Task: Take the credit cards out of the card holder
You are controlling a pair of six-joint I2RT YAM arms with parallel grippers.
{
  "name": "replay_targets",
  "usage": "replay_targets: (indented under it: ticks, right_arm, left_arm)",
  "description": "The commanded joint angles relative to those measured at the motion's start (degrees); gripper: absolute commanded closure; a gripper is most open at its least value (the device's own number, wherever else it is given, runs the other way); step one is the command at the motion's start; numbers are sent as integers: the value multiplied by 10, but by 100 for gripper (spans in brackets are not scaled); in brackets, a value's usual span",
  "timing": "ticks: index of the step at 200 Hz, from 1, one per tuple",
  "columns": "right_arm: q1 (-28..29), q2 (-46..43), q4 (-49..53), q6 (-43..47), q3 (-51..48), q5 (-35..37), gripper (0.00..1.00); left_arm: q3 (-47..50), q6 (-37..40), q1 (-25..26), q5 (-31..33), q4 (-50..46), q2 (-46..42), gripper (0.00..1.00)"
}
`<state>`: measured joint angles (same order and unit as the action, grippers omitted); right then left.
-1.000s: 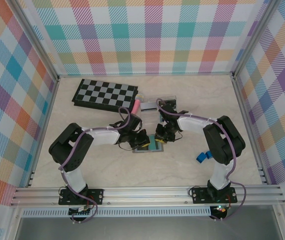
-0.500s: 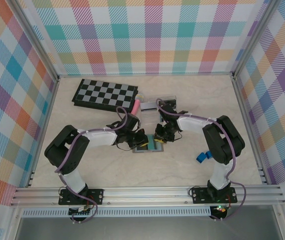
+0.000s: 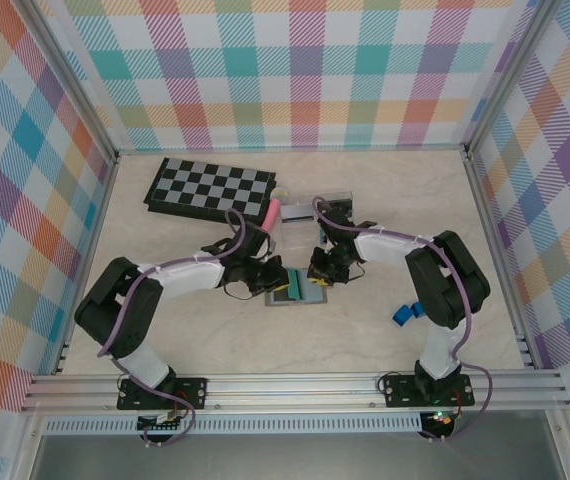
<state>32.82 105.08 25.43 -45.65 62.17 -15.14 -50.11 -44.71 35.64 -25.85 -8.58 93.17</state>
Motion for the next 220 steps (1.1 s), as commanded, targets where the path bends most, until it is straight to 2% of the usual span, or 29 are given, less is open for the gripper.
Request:
replay_targets:
  ticks: [1,43,83,140,198,220]
  right_arm:
    - [-9,-19,4,24,-14,-3,80]
    - [-24,-95,-46,70,-1,-62,63]
    - [-38,-132,-101,76,-3,-121,49]
    - [-100,-182,-36,94,-14,-47,31]
    - [-201,-250,10,124,-49,31,9]
    - [-240,-275,4,130,-72,29,2]
  left_arm:
    - [-17,59,-15,11,-94,-46,100]
    - [-56,133,-26,27,-166,-108,100]
    - [-93,144,-35,19,-151,-121,100]
    - [-188,233,-26,54,-186,-78,100]
    - [-377,408,32,152,-279,33,100]
    - [-450,474,39,126,-304,84,100]
